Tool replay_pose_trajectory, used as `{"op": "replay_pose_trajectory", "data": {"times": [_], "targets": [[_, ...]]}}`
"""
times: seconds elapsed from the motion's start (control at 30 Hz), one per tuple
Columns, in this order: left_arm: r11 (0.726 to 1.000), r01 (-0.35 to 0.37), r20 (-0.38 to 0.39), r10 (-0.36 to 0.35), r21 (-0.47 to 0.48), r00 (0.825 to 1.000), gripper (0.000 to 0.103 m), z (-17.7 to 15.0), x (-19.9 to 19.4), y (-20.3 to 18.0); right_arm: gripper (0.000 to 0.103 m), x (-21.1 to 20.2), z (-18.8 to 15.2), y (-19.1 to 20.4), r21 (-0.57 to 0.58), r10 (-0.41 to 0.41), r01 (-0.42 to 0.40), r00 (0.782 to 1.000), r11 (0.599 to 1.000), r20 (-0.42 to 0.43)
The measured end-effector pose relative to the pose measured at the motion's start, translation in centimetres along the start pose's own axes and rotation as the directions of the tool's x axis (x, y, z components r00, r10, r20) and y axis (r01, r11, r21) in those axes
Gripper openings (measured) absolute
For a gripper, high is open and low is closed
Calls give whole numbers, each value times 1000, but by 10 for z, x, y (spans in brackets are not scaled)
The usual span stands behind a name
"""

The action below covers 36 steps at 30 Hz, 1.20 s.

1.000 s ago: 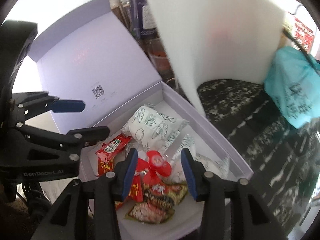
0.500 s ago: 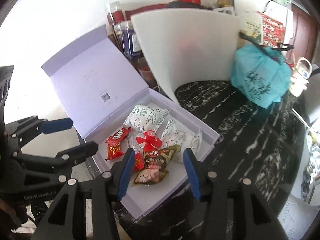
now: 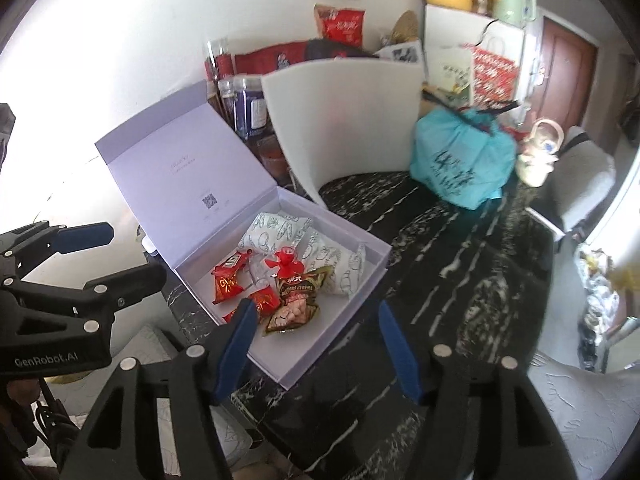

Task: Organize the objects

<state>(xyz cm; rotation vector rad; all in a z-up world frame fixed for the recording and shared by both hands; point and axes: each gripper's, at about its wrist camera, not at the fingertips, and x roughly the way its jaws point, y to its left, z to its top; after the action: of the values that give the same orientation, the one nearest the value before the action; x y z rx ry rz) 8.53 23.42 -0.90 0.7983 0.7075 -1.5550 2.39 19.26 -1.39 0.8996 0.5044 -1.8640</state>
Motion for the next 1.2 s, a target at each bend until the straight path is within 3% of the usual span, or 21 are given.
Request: {"op": "replay_pose_trajectory", "data": {"times": [0.13, 0.3, 0.37, 0.67, 0.77, 1.2], "targets": [[1000, 18, -1, -18, 25, 1000, 82, -10, -20, 3, 79, -29, -12, 11, 44, -31, 29, 999, 999, 34], [999, -10, 3, 10, 44, 1000, 84, -25, -39, 6, 98, -44, -27, 22, 87, -71, 70, 997, 994, 7], [999, -13, -1, 13, 50, 1000, 84, -31, -42, 8, 101, -50, -34, 25, 107, -92, 91, 996, 990, 8], [996, -29, 21, 27, 88, 999, 84, -50, -48, 4, 102, -54, -65, 34, 134, -142, 146, 989, 980, -41], [997, -5, 8, 4, 74, 1000, 84, -52, -47, 4, 102, -57, -72, 35, 141, -154, 158, 987, 977, -39], [999, -5, 16, 5, 42, 1000, 84, -54, -46, 11, 102, -59, -75, 43, 103, -189, 190, 982, 976, -20]]}}
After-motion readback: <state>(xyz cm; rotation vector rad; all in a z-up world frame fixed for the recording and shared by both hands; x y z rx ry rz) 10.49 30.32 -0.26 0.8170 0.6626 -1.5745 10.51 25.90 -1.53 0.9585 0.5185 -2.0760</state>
